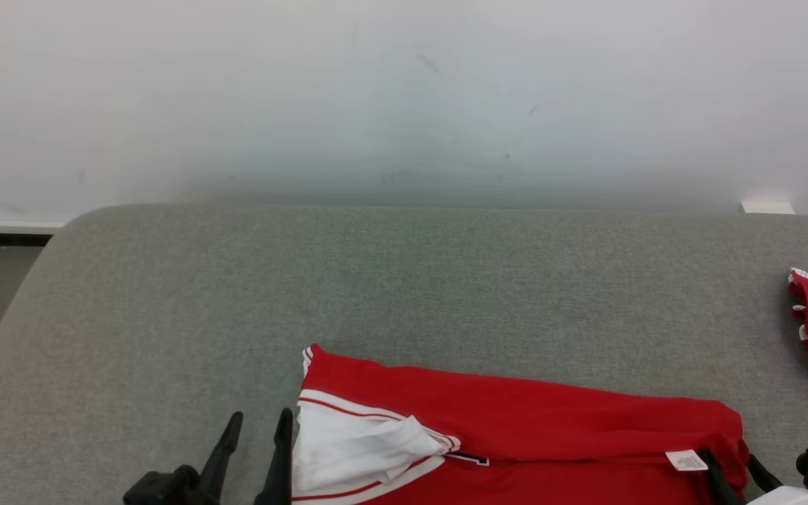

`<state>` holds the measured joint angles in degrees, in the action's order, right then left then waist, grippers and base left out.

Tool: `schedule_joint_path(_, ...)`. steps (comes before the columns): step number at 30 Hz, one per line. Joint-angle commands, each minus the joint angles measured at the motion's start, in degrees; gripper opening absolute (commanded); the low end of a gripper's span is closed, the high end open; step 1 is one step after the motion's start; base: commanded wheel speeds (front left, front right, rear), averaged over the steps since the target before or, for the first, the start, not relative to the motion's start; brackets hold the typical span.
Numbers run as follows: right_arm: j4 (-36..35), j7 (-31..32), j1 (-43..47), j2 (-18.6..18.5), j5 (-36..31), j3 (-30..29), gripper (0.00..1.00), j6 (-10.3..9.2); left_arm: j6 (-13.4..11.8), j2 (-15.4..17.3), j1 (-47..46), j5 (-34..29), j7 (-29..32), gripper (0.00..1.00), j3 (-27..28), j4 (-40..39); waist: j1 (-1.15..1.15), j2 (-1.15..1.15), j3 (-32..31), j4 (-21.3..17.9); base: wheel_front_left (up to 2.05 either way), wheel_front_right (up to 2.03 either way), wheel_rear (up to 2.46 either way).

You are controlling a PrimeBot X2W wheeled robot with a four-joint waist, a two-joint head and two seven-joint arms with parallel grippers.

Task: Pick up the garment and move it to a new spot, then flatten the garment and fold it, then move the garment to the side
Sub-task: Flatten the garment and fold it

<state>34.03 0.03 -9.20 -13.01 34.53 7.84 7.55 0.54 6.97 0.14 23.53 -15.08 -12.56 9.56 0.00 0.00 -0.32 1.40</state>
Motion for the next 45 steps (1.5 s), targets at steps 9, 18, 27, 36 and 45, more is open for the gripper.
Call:
schedule_joint_path(9, 7.5, 9.1, -2.2, 1.7, 3.2, 1.7, 1.00, -0.14, 2.2, -1.6, -1.1, -2.6, -0.1, 1.00, 1.5, 2.9, 0.00, 0.00, 0.6, 1.2, 0.00, 0.00, 0.00)
schedule_joint_path(18, 9.9, 15.4, -4.2, 3.1, 9.2, 2.3, 0.00, -0.14, 3.3, -2.3, -1.0, -4.0, -0.1, 1.00, 2.4, 4.8, 0.00, 0.00, 0.1, 1.4, 0.00, 0.00, 0.00)
schedule_joint_path(27, 6.8, 14.5, -5.1, -0.3, 12.8, 1.3, 0.00, -0.14, 4.0, -2.9, -0.2, -4.4, -0.1, 1.00, 3.2, 5.9, 0.00, 0.00, -0.7, 1.6, 0.00, 0.00, 0.00)
schedule_joint_path(36, 2.2, 14.4, -4.4, -5.5, 12.1, -2.0, 0.00, -0.15, 4.3, -3.2, 0.0, -4.9, -0.1, 1.00, 4.0, 6.5, 0.00, 0.00, -1.5, 0.8, 0.00, 0.00, 0.00)
schedule_joint_path(45, -14.6, 19.3, -0.7, -1.1, 16.4, -0.3, 0.00, -0.14, 4.3, -3.3, -0.2, -5.3, -0.1, 1.00, 5.4, 6.7, 0.00, 0.00, -1.7, 1.0, 0.00, 0.00, 0.00)
